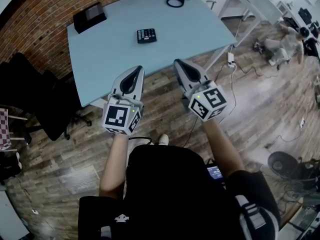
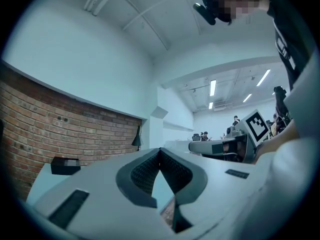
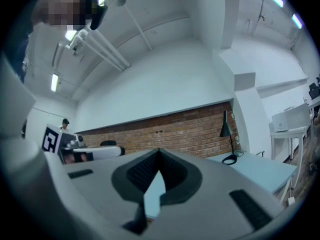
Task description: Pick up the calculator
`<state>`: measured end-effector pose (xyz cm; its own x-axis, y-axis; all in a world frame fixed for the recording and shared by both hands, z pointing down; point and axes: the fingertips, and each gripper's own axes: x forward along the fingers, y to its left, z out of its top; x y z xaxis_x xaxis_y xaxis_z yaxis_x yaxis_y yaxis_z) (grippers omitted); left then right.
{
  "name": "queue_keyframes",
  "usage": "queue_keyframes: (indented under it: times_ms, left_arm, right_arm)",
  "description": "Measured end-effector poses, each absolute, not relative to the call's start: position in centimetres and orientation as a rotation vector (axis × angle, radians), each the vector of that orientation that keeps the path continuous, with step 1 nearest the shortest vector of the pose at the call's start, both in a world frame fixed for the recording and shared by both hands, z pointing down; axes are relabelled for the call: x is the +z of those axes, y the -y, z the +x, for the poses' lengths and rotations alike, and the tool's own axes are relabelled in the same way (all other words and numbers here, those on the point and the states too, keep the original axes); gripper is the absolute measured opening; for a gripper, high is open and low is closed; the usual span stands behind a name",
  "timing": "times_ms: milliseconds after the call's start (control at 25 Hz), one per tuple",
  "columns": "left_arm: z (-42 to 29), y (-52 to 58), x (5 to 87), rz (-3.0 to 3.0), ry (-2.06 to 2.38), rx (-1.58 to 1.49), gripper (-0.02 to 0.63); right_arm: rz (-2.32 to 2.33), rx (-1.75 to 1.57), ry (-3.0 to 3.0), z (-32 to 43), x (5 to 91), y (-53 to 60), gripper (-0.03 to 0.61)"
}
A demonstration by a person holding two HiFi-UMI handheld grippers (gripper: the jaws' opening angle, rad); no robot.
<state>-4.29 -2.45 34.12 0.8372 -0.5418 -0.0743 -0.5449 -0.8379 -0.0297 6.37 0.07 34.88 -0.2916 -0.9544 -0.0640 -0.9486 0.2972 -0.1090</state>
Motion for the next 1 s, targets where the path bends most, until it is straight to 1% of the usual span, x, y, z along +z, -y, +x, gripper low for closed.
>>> queue_keyframes:
  times_ms: [520, 1000]
  left_arm:
    - [-3.2, 4.9, 34.2, -2.952, -0.901, 0.075, 0.003]
    - [-2.6, 9.6, 34.4, -2.969, -0.887, 0.076, 0.004]
  right_arm:
    - [-1.768, -0.074, -2.443, 7.5, 35.0, 2.5, 0.003]
    - [-1.780, -0.077, -2.452, 8.0, 34.9, 7.1, 0.003]
